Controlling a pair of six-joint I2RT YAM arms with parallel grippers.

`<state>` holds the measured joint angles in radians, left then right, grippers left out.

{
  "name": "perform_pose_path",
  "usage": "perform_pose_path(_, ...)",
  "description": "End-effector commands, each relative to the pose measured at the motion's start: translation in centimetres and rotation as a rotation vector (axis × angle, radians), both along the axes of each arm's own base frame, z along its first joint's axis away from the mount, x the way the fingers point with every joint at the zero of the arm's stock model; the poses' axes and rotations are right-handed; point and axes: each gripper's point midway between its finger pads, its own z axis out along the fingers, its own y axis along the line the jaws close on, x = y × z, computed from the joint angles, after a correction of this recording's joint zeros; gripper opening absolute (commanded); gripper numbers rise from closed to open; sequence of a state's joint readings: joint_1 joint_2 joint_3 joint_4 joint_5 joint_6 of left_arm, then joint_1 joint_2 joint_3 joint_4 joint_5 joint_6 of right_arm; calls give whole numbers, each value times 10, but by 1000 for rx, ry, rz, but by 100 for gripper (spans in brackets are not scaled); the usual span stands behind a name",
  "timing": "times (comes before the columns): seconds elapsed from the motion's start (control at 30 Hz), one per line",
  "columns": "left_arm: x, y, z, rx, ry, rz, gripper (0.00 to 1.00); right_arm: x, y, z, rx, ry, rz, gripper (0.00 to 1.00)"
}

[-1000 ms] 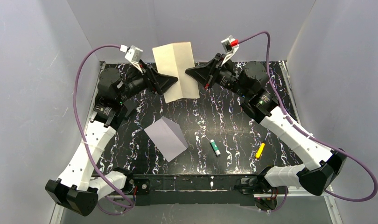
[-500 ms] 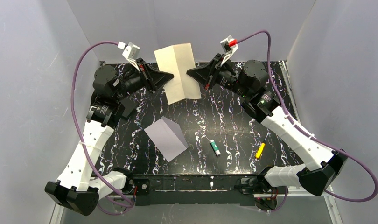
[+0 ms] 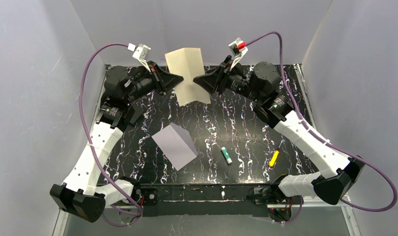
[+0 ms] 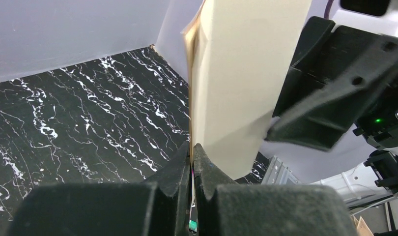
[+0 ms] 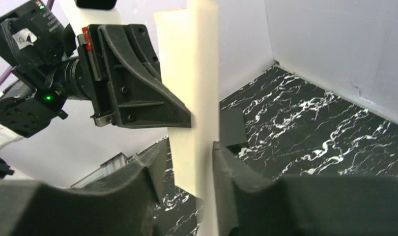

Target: Place the letter into the envelope and seal it

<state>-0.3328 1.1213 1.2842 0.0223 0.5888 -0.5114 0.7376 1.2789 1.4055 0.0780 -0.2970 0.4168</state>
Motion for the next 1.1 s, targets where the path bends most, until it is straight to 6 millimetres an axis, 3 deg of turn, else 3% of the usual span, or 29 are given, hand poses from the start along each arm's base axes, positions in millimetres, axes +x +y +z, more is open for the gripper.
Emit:
perform_pose_path(0.0,3,4,17,-2,-48,20,0,-4,-7,29,58,-62,-8,59)
perform_pose_path(0.07,6,7,17,19,-65,42,0,2,-16,31,74,-49,-75,71)
perform_pose_path(0.17,8,10,13,51,-53,44,0,11,-33,37,123,-23,-184,75)
perform_pose_path(0.33,-1,7,21,41,-83,-18,0,37,-77,32,226,98,-466,73)
perform_pose_path(0.43,-13,0,32,18,-129,-95,0,48,-82,19,199,162,-533,69)
perform_pose_path(0.67,-34,-9,42,9,-184,-221,0,53,-58,-3,123,241,-473,67)
perform_pose_path(0.73,-34,-8,44,7,-187,-217,0,42,-43,6,135,196,-360,67)
perform_pose_path(0.87,-25,-8,38,2,-159,-186,0,-1,-13,34,211,58,-49,71)
perform_pose_path(1.07,-23,-10,37,-5,-134,-200,0,-15,4,27,207,68,89,73)
